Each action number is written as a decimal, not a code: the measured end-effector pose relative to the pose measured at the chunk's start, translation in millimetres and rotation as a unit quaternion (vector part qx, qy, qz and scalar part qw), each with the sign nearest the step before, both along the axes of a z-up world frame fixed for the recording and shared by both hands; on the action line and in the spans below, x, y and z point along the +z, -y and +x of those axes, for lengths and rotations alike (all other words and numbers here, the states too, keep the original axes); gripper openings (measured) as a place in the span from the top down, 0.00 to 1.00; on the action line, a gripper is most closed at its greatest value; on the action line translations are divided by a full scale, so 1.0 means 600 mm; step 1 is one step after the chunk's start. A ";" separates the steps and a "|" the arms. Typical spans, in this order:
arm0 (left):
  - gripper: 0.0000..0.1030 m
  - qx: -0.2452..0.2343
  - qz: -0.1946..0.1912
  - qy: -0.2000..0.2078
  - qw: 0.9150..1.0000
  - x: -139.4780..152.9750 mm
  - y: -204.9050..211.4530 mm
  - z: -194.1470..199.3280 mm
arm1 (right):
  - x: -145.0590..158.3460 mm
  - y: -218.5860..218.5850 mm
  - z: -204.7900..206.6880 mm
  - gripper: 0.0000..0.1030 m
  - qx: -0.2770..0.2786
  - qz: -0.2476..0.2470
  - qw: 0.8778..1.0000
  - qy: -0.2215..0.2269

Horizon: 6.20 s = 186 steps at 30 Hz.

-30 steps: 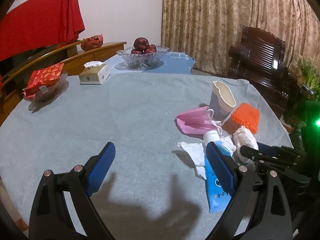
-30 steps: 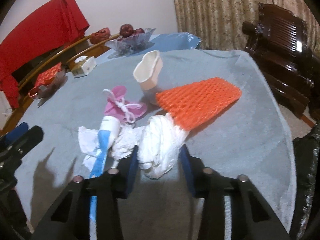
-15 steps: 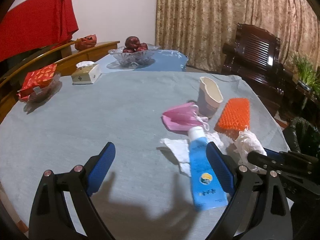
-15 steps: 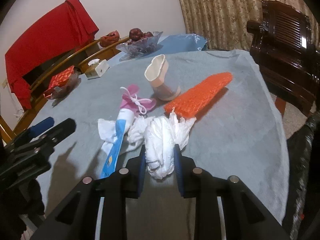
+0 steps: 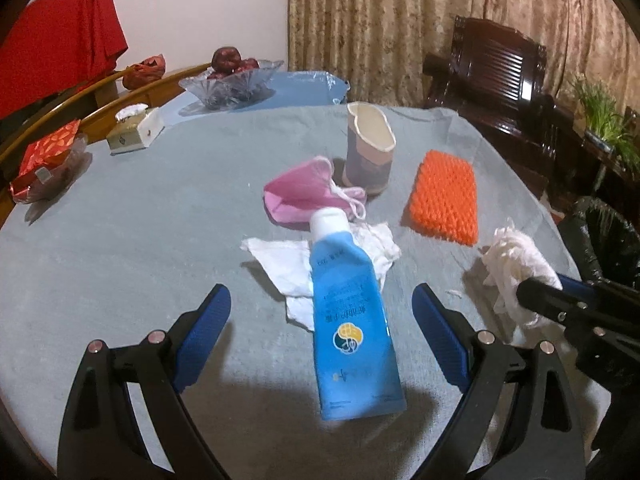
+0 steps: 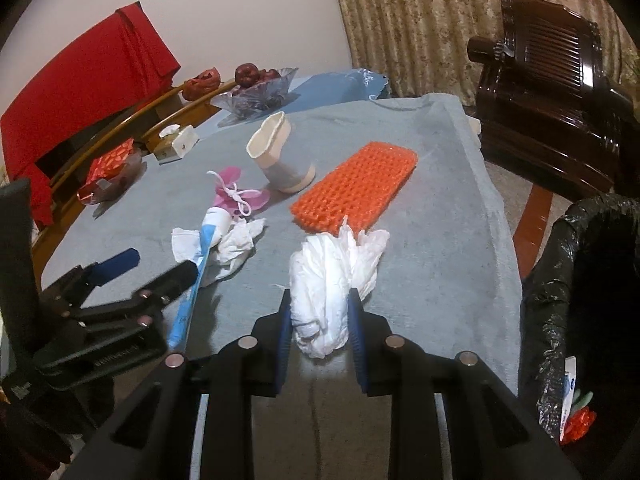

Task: Collect trash
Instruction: 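Grasp the blue lotion tube with left while right holds the white bag, then carry the blue tube and white bag over the bin with both grippers, then open both grippers to drop the tube and white bag into the bin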

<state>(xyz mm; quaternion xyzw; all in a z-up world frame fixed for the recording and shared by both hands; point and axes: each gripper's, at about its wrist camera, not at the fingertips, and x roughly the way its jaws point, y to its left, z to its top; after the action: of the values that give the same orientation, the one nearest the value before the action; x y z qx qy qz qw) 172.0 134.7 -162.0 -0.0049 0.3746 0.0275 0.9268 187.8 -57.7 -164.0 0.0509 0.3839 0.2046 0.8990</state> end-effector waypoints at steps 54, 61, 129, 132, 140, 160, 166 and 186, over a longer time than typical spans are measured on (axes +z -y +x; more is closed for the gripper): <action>0.97 -0.007 -0.066 -0.015 0.998 0.015 -0.018 -0.009 | -0.006 -0.001 0.003 0.75 0.001 -0.009 1.000 -0.005; 0.92 -0.009 -0.046 -0.021 0.999 0.003 -0.010 0.005 | -0.009 0.002 0.003 0.75 -0.003 -0.009 1.000 -0.010; 0.98 -0.130 -0.063 0.088 0.986 0.179 0.187 -0.084 | 0.165 0.161 -0.128 0.77 -0.065 0.005 0.991 0.116; 0.98 -0.149 -0.062 0.092 0.983 0.184 0.221 -0.087 | 0.170 0.189 -0.137 0.77 -0.081 0.003 0.989 0.120; 0.98 -0.198 -0.062 0.092 0.974 0.181 0.301 -0.092 | 0.172 0.271 -0.166 0.77 -0.125 -0.006 0.984 0.128; 0.98 -0.292 -0.062 0.053 0.953 0.112 0.513 -0.044 | 0.110 0.438 -0.182 0.77 -0.215 -0.039 0.972 0.090; 0.73 -0.303 -0.075 0.040 0.949 0.102 0.540 -0.025 | 0.090 0.461 -0.173 0.69 -0.233 -0.045 0.969 0.072; 0.15 -0.213 -0.066 0.077 0.972 0.136 0.364 -0.030 | 0.104 0.414 -0.169 0.06 -0.236 -0.010 0.968 0.083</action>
<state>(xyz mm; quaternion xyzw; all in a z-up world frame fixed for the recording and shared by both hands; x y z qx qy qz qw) 154.1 -83.7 -80.5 0.0121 0.2960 -0.1960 0.9348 86.2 -306.3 -101.3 0.1136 0.2877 -0.0134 0.9509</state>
